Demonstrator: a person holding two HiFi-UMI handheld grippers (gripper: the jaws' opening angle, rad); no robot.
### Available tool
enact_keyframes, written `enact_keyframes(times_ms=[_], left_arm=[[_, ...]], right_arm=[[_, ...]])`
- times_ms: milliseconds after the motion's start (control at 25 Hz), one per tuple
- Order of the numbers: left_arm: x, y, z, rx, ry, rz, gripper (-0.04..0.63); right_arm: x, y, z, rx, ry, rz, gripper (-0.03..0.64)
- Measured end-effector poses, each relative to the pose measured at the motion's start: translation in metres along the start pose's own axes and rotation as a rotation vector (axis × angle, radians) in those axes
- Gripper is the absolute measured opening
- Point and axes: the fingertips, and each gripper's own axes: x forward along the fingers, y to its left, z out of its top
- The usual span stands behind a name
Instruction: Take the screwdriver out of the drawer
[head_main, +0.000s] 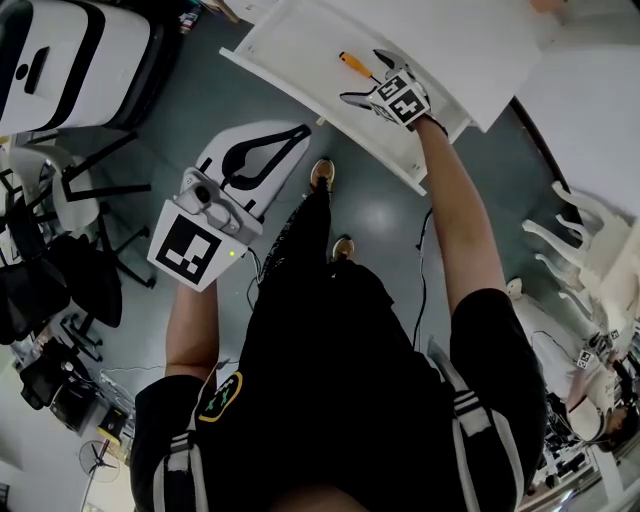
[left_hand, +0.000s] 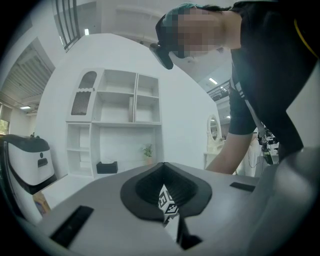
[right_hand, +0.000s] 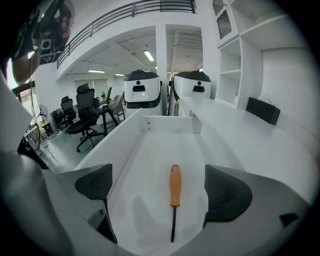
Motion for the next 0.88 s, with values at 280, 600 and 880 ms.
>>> enact_keyframes(times_ms=[280,600,880], left_arm=[[-0.001,0.006,-0.012,-0.019,0.020,0.006,0.017],[-0.002,0.011,-0.028,-0.043,0.037,0.015,0.017],[-0.005,0.019,-0.038,-0.061,0.054,0.029,0.017]], right_arm=[[0.037,-0.017,-0.026,0.009,0.103,0.029,0.583],[0.060,-0.033,-0.057,0.072,0.184,0.027,0.581],[0.070,-0.036,-0.071,0.087,0.201,0.001,0.552]])
